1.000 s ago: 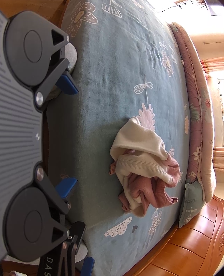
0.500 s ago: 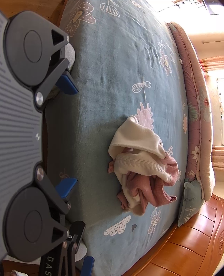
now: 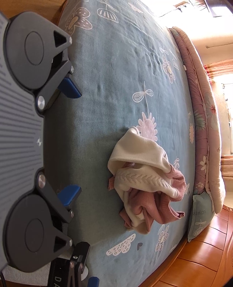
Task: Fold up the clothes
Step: 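Move the left gripper toward the cream sweater body and reach its edge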
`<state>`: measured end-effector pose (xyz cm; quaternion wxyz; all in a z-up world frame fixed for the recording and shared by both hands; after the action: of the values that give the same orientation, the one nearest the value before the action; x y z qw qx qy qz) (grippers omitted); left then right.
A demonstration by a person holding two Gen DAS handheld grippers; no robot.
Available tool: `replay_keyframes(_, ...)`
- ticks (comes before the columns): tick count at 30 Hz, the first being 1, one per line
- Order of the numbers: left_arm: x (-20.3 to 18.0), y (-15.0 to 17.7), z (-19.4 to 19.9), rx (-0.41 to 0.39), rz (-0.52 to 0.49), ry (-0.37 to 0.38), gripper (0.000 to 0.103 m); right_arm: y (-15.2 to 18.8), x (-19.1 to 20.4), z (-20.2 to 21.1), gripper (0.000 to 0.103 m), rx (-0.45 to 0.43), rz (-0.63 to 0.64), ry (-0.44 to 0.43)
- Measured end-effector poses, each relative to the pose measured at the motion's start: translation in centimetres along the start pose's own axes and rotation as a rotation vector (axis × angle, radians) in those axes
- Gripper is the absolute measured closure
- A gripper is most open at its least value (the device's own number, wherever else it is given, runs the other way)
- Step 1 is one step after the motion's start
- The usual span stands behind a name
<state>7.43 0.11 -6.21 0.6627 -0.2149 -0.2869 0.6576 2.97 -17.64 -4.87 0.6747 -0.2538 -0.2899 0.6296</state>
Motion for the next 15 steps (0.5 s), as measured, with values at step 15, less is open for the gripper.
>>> replay_keyframes(15,0.3,-1.0,-2.3,-0.014,-0.023,0.028,0.001,-2.8,1.4,-2.8,0.000,0.060,0.062,0.078)
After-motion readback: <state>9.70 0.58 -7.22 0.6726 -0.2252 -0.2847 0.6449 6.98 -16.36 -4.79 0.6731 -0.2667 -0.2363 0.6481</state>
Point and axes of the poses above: each gripper's, at about its wrist camera, not at the fingertips, and z roughly against the way its jaws point, x to its left, y to its underside, the point moved 8 cm from there along -z, roughly the way its jaws point, and after that the axes turned 3 degrees about -y, right-handed, at the moved point
